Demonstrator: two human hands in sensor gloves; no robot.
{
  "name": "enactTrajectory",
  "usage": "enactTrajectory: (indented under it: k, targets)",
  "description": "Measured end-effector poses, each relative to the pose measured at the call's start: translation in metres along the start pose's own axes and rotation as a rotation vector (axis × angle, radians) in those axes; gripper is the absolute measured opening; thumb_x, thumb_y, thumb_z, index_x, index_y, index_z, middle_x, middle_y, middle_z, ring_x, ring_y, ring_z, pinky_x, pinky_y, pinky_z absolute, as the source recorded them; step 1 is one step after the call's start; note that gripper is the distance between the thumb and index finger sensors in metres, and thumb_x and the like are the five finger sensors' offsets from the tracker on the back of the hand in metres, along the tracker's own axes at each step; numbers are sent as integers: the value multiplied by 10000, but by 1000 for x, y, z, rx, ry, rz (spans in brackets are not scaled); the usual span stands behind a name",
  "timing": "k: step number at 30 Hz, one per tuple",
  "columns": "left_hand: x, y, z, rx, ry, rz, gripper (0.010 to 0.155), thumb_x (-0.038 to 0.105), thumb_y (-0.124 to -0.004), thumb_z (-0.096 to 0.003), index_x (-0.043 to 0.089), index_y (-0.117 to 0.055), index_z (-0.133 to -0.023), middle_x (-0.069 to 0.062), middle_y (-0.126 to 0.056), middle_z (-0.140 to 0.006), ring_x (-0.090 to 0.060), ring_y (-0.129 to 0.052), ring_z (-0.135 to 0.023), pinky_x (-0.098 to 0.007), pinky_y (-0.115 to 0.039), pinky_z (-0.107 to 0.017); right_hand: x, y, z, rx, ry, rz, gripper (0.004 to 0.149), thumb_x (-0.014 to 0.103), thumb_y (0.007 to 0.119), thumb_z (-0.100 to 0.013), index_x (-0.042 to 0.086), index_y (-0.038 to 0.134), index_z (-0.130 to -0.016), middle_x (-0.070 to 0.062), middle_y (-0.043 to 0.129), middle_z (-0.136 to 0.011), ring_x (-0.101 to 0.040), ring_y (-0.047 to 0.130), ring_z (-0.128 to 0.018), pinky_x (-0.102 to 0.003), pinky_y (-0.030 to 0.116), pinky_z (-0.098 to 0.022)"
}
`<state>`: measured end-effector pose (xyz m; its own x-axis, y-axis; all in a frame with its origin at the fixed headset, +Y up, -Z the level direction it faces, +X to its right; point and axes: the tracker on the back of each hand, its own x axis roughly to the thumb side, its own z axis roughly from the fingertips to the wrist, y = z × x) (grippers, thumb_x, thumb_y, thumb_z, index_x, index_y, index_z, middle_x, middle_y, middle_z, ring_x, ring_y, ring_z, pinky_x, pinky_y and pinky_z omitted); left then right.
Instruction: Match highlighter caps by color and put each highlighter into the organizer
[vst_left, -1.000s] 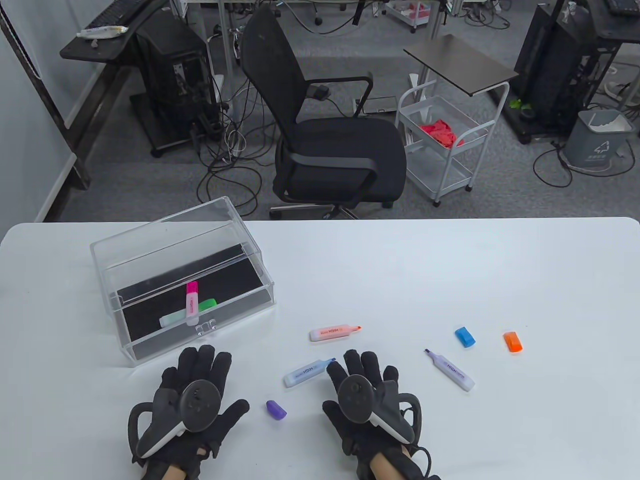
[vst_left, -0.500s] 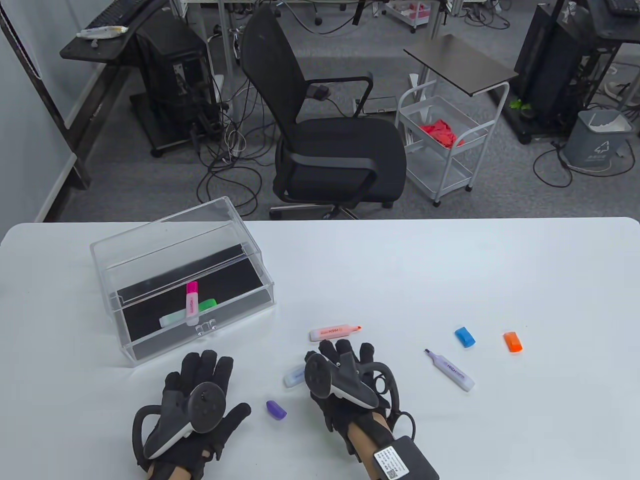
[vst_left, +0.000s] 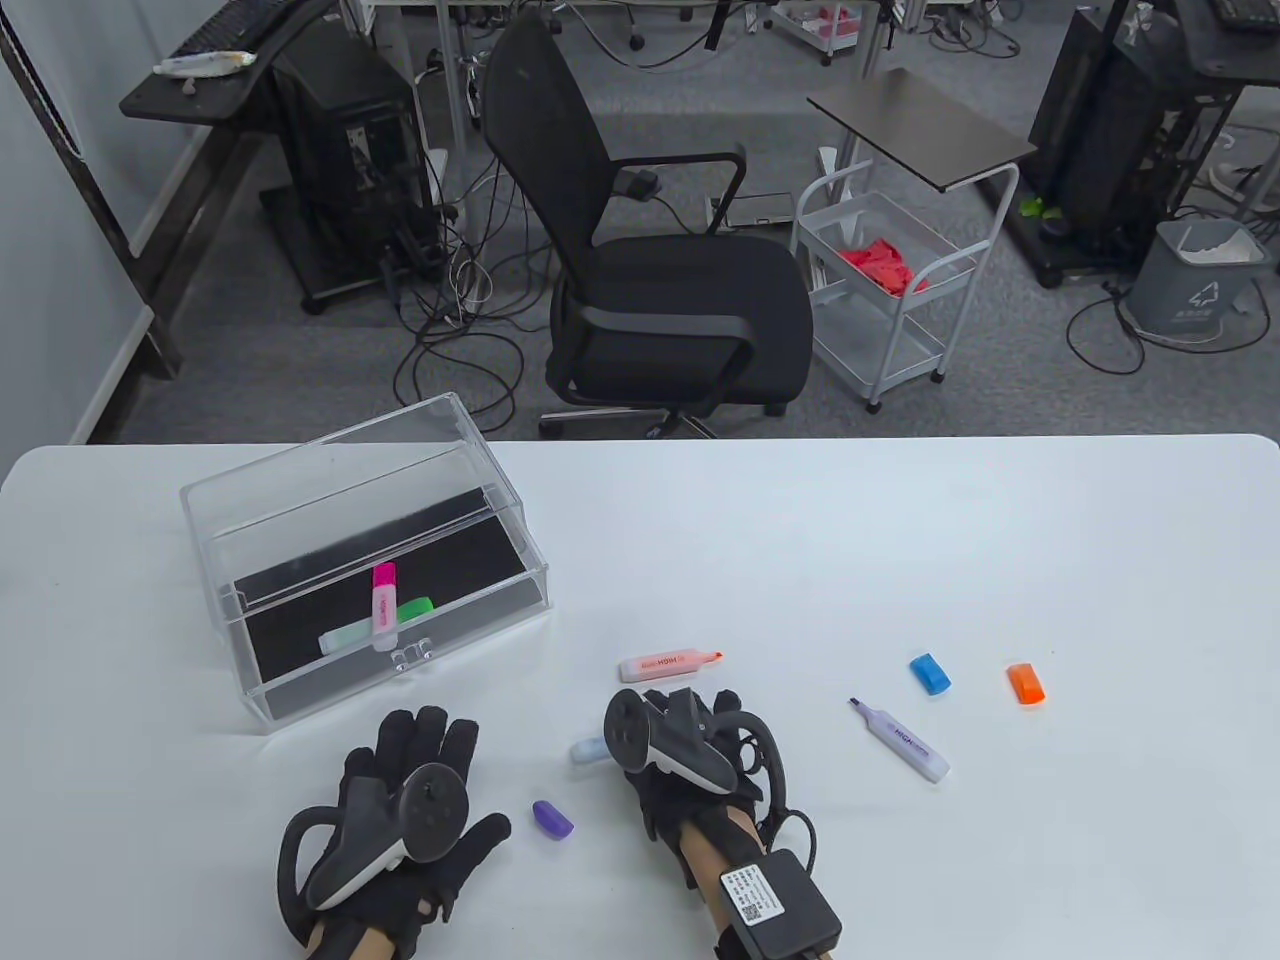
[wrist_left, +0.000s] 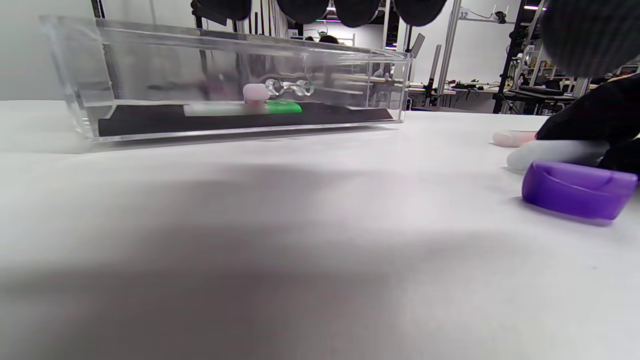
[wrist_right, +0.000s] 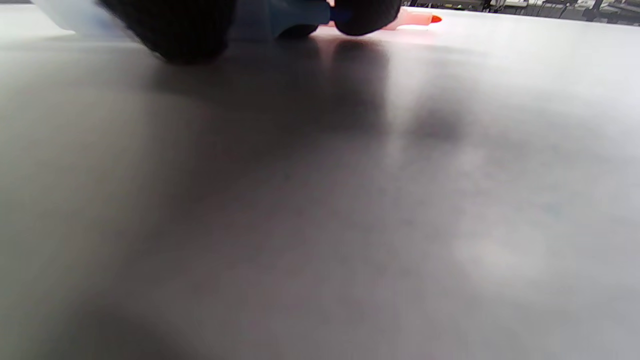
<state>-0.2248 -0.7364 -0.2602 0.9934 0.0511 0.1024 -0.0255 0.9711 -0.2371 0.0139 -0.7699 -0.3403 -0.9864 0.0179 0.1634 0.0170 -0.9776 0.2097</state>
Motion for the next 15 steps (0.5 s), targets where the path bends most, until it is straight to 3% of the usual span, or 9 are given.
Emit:
enactTrajectory:
  k: [8,15]
  targets:
    - [7,-2,0,7,-20,-25,921,815,-559,-420,400,-118,-1114,88,-83,-1203,-284,-149,-1195,-571,-308,-832,2,-5,9,-161,-26,13,451,359,796,-422,350,740,-870,3,818,-910,-289,798,-917,-645,484,-709]
    - [8,1,0,68,-39,-33,925,797,-614,-417,382,-182,-1121,88,-206,-1215,-296,-318,-1201,-555,-432,-837,10,-33,37,-254,-122,9,466,360,807,-421,344,739,-881,-22,878,-858,-287,858,-857,-625,541,-692]
